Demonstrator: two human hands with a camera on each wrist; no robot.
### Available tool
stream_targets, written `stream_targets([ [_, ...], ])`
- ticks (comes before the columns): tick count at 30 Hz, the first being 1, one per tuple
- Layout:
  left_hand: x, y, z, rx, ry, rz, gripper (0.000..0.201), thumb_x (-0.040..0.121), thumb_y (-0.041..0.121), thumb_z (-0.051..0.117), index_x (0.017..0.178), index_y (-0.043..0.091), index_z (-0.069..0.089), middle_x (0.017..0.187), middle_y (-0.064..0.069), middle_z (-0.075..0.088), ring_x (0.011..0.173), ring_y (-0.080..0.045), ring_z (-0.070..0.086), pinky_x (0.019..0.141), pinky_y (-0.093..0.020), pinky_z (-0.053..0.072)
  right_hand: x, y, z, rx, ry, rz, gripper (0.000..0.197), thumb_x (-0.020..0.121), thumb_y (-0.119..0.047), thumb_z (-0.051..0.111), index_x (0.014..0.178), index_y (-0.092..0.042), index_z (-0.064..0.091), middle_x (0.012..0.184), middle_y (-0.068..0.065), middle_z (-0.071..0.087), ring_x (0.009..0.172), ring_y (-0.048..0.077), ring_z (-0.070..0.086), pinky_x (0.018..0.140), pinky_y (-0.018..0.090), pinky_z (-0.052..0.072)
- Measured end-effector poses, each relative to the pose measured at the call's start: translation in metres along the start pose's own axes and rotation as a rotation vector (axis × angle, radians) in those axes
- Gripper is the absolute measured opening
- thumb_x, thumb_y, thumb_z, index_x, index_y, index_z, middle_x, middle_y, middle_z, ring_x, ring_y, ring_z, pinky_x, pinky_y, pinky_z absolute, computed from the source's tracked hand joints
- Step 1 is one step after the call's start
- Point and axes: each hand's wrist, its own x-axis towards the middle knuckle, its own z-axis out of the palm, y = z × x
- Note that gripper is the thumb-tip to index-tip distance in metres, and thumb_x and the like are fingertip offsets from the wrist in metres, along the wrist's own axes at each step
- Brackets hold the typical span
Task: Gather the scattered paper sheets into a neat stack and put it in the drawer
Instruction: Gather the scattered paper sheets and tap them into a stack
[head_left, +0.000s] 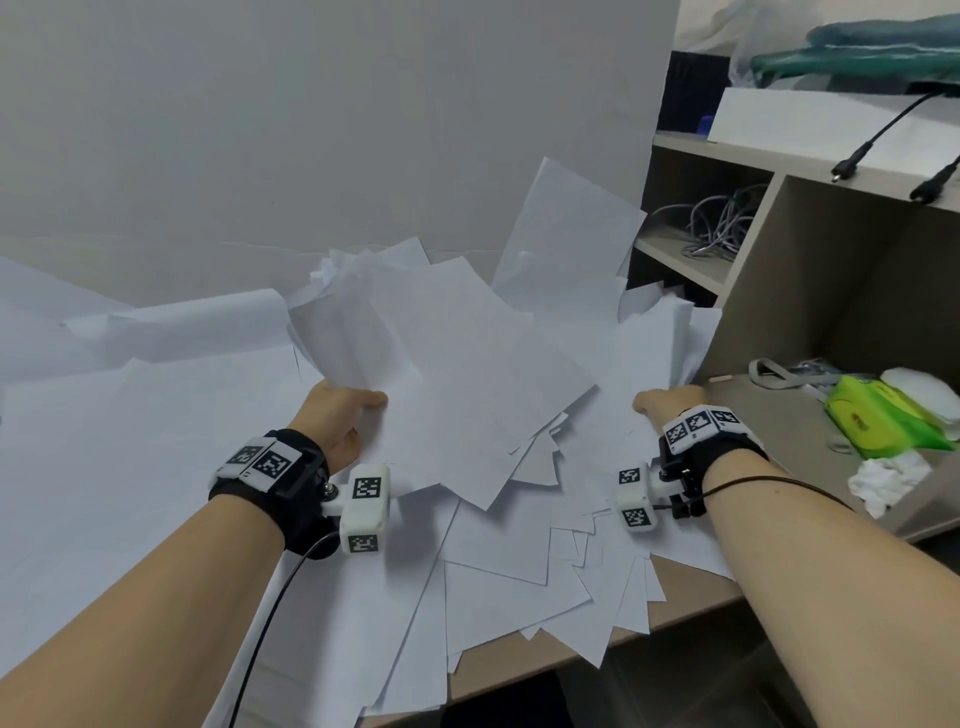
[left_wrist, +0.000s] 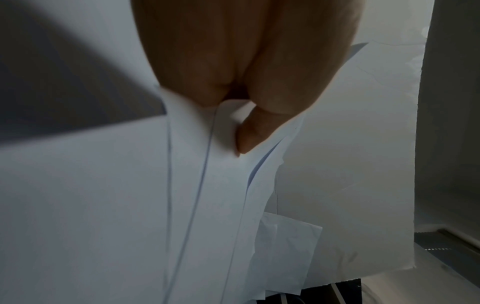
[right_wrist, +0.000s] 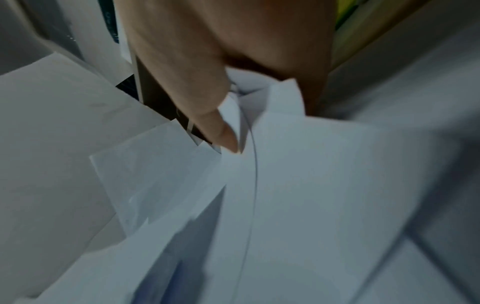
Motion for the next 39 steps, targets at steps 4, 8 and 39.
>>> stream_targets([
  [4,0.001,-0.002,-0.002,0.009,0.006,-0.012,0.03,0.092,-0.016,0.052,0.111,0.006,0.063,0.101,-0.014,0.071,0.086,-0.027,0.069,0.074,-0.034,0.057,0.004,-0.006,-0.002,-0.671,0.005,-0.121,0.007,0.093,-0.017,0.059,0.098,-0.019,0.054,0.102,-0.002,0.062,0.096,0.022,0.062,0.072,0.025,0.041],
  [8,-0.001,-0.001,-0.003,0.034,-0.001,-0.019,0.031,0.092,-0.014,0.053,0.115,0.004,0.061,0.105,-0.017,0.069,0.092,-0.032,0.068,0.086,-0.042,0.056,-0.02,-0.037,-0.023,-0.296,0.052,-0.137,0.016,0.096,-0.006,0.048,0.081,-0.01,0.047,0.079,0.003,0.047,0.068,0.017,0.047,0.056,0.023,0.044],
  [39,-0.066,0.035,-0.056,0.007,0.108,-0.12,0.028,0.094,-0.008,0.054,0.122,-0.008,0.056,0.102,-0.023,0.066,0.085,-0.037,0.064,0.087,-0.048,0.052,-0.146,-0.182,-0.034,0.731,0.123,-0.408,0.028,0.098,-0.021,0.055,0.118,-0.002,0.058,0.104,0.005,0.062,0.092,0.019,0.059,0.076,0.025,0.04],
])
